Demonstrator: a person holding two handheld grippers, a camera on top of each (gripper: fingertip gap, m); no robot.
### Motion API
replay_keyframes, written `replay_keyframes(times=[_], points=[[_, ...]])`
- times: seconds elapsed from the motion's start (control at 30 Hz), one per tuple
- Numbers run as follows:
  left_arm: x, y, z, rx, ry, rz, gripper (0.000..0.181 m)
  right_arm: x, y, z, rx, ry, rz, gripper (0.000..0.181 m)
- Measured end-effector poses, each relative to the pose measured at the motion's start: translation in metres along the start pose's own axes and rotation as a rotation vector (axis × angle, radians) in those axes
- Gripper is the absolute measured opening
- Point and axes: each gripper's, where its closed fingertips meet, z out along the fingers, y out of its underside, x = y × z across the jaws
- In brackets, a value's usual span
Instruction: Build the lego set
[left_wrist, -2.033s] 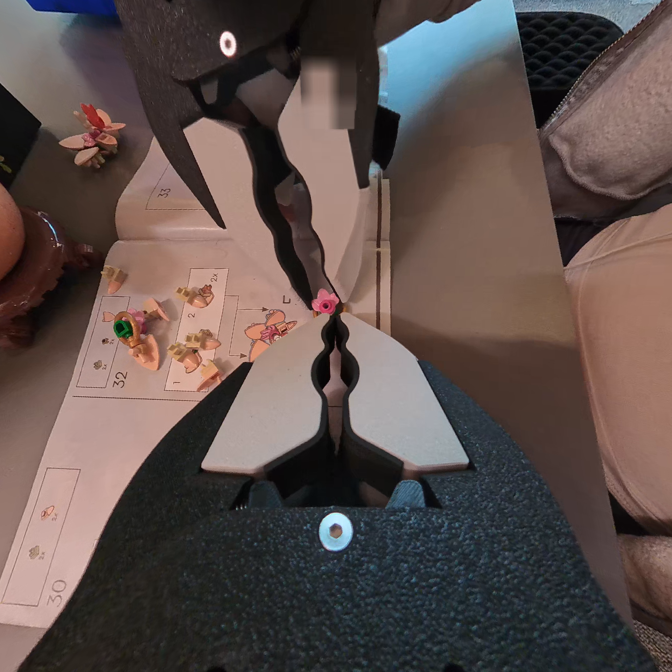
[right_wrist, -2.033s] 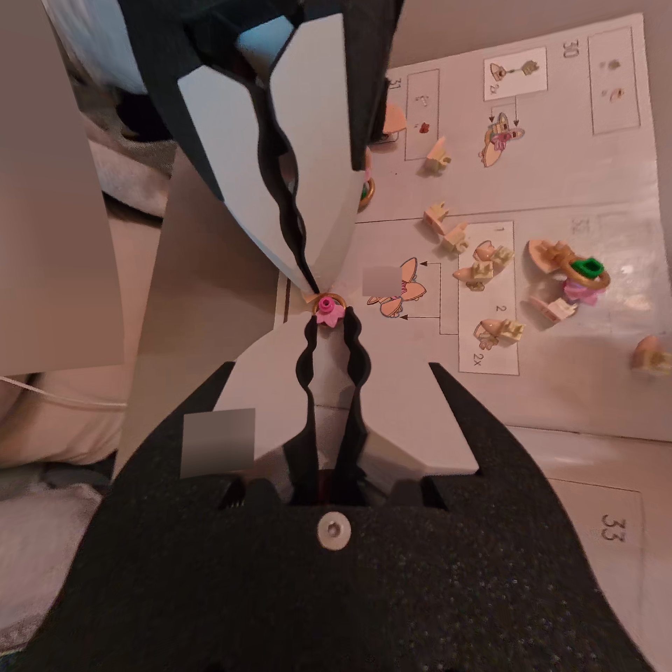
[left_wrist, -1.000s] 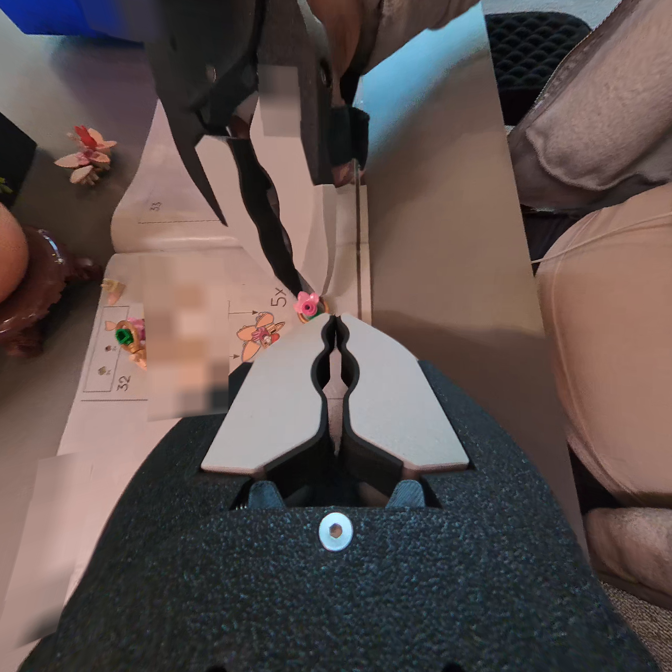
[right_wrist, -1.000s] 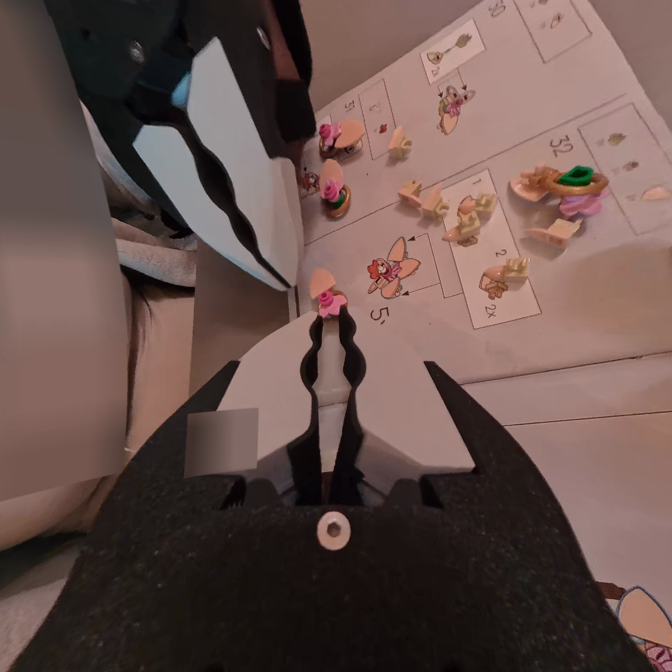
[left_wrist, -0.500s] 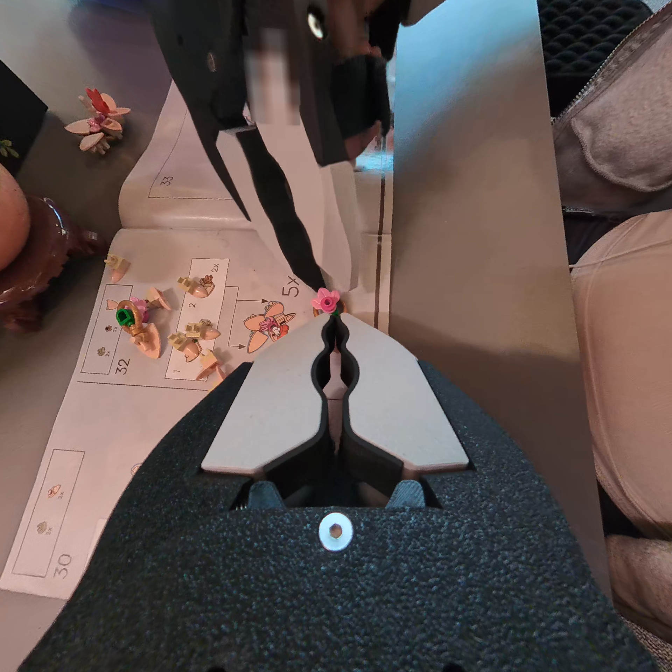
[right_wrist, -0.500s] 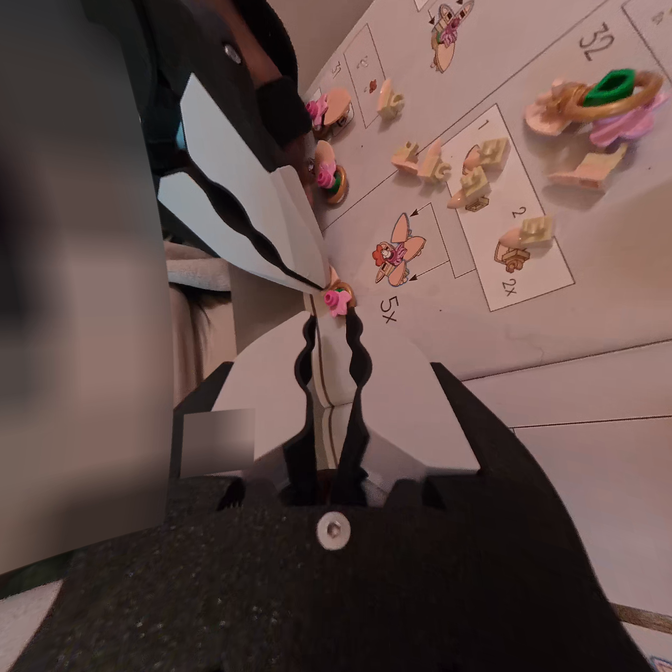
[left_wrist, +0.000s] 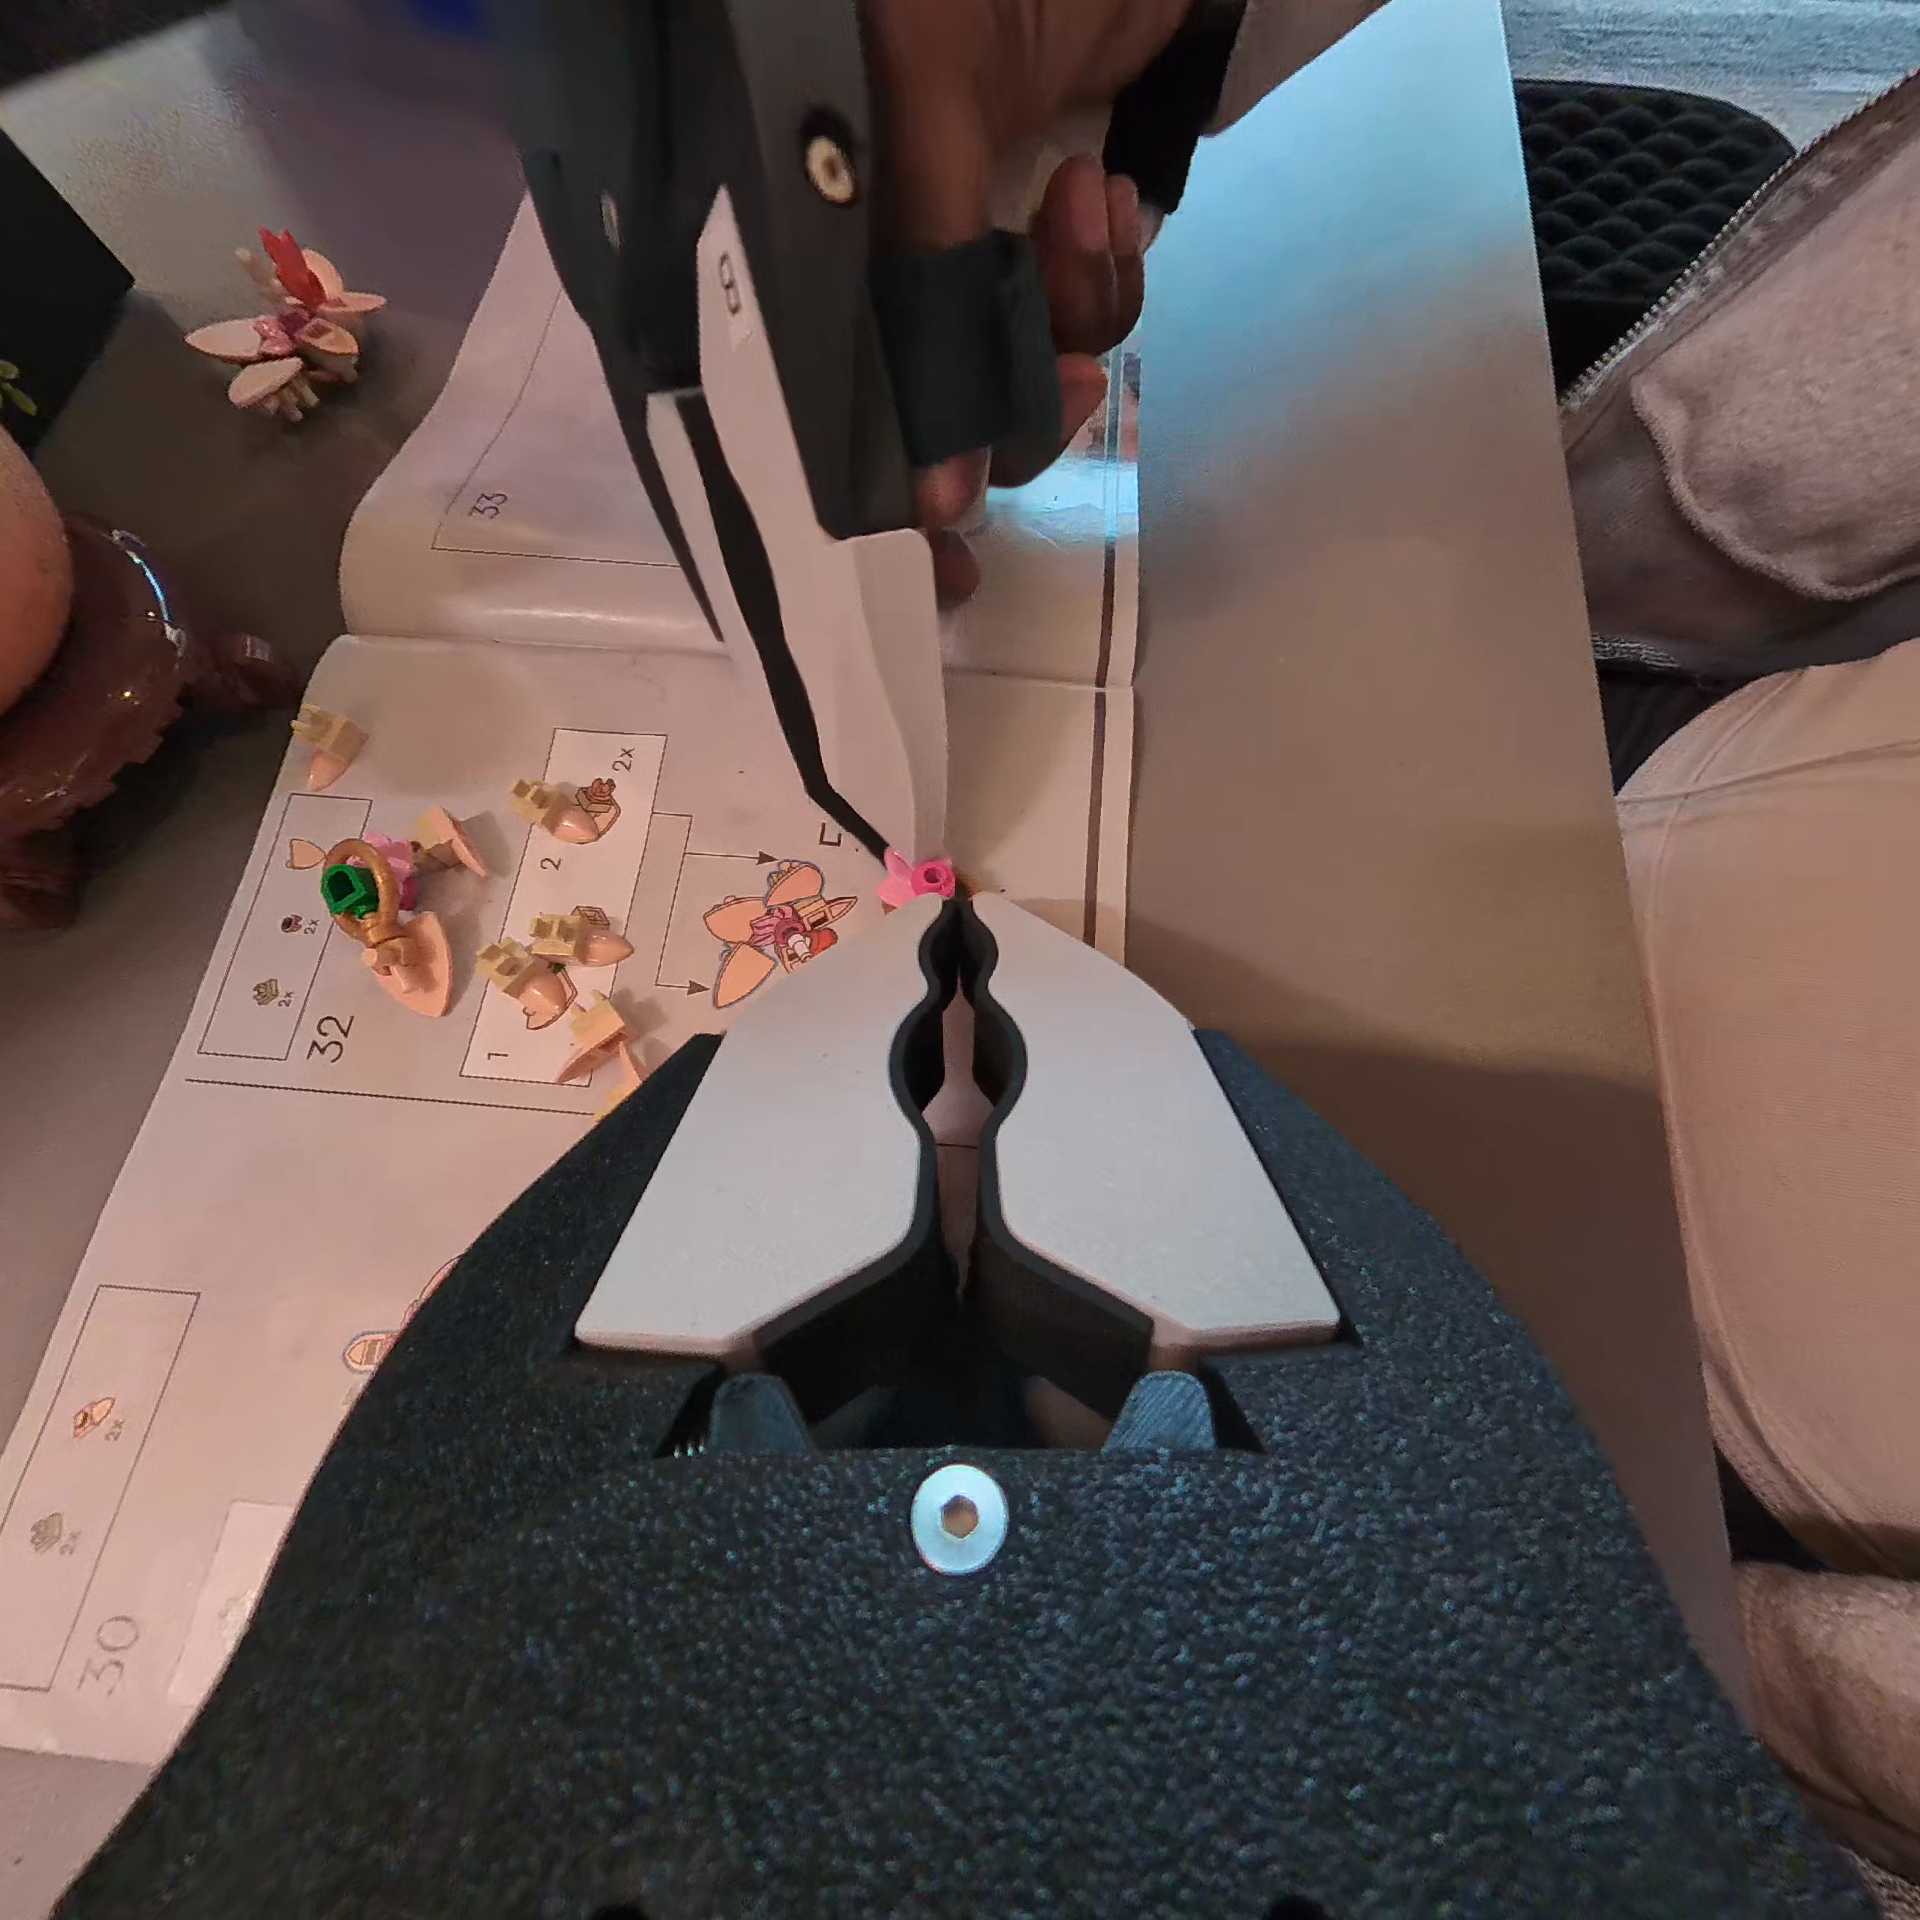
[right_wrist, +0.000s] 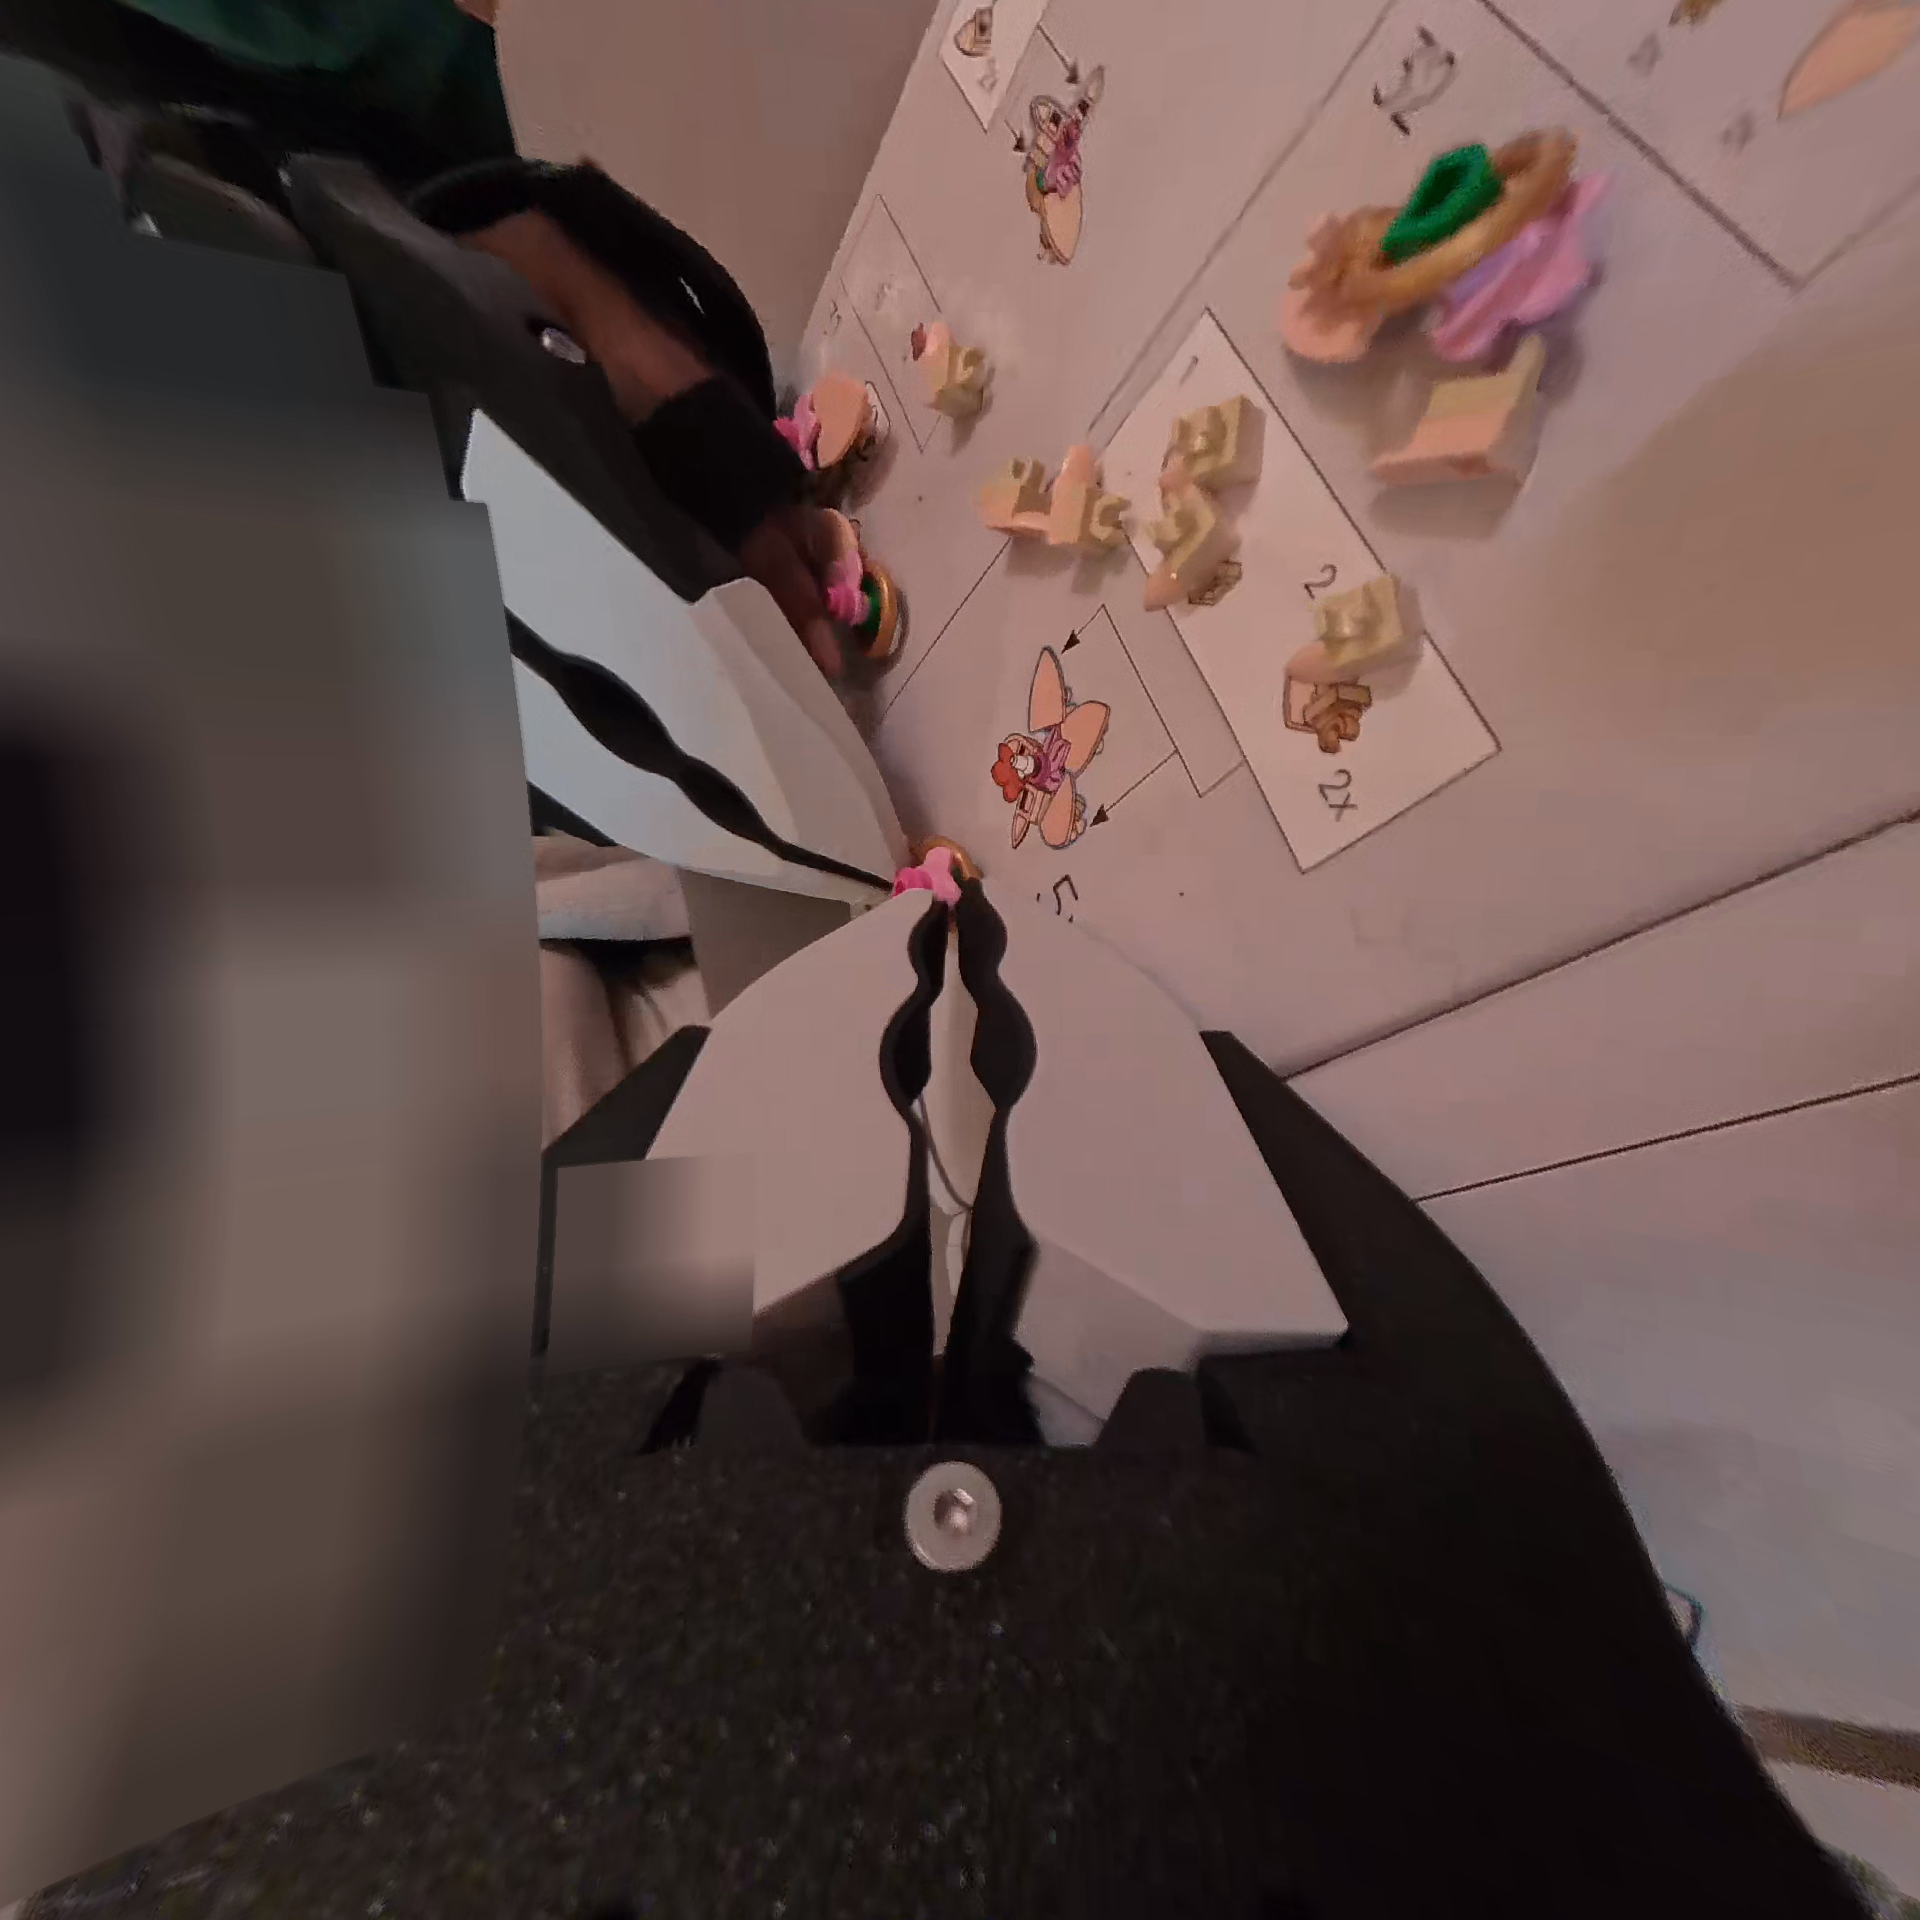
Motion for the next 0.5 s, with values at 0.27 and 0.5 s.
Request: replay_keyframes(times=[0.27, 0.5], points=[[0.001, 0.0001, -0.0001, 0.002, 0.011, -0.004, 0.0, 0.0011, 0.0007, -0.0018, -0.039, 0.265, -0.269, 0.002], [-0.0003, 0.0008, -0.0003, -0.001, 0.019, -0.025, 0.0, 0.005, 0.0064, -0.0003, -0.118, 0.42, -0.429, 0.0]])
